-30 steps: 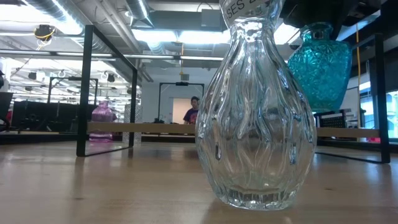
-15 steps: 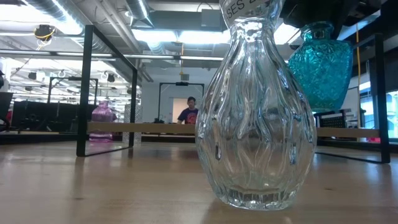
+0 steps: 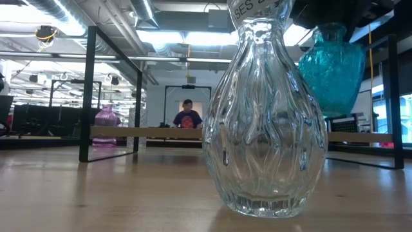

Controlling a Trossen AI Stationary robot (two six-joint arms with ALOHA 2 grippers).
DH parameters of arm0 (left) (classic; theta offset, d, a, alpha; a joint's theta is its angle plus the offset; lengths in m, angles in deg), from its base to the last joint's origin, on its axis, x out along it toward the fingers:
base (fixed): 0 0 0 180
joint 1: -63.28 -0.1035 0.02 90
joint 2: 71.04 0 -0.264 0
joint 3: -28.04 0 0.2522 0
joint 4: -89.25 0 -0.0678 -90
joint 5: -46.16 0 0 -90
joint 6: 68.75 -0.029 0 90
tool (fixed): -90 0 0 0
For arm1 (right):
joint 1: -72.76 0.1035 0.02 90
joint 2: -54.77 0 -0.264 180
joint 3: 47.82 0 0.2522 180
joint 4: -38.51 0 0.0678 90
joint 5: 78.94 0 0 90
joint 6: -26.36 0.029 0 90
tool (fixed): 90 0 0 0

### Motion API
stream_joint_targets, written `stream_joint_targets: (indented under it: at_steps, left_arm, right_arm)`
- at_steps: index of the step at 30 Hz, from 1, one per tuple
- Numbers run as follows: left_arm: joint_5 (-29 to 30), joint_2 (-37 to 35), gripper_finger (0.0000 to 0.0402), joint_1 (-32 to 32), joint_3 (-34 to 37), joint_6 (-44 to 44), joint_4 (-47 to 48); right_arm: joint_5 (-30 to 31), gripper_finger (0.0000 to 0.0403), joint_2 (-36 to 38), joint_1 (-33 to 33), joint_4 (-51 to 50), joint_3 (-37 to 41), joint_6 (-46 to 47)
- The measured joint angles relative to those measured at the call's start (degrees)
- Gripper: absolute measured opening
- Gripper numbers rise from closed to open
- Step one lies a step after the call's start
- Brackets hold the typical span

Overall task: Sort vases onto shelf
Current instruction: Put the blue vase on the shelf

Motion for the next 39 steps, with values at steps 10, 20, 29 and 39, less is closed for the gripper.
stream_joint_targets:
  at_steps: [10, 20, 29, 39]
  left_arm:
    - [0.0, 0.0, 0.0105, 0.0, 0.0, 0.0, 0.0]
    - [0.0, 0.0, 0.0105, 0.0, 0.0, -1.3, 0.0]
    - [0.0, 0.0, 0.0105, 0.0, 0.0, -1.5, -0.1]
    - [0.0, 0.0, 0.0105, 0.0, 0.0, -1.4, -0.2]
  right_arm:
    - [0.0, 0.0156, 0.0, 0.0, -0.2, -0.1, 0.0]
    - [-2.0, 0.0128, 0.0, 0.0, -0.9, -0.6, -0.7]
    - [-1.5, 0.0106, -0.5, 0.0, -1.8, -0.6, -3.4]
    - [0.4, 0.0105, -2.4, 0.0, -3.6, -0.6, -6.2]
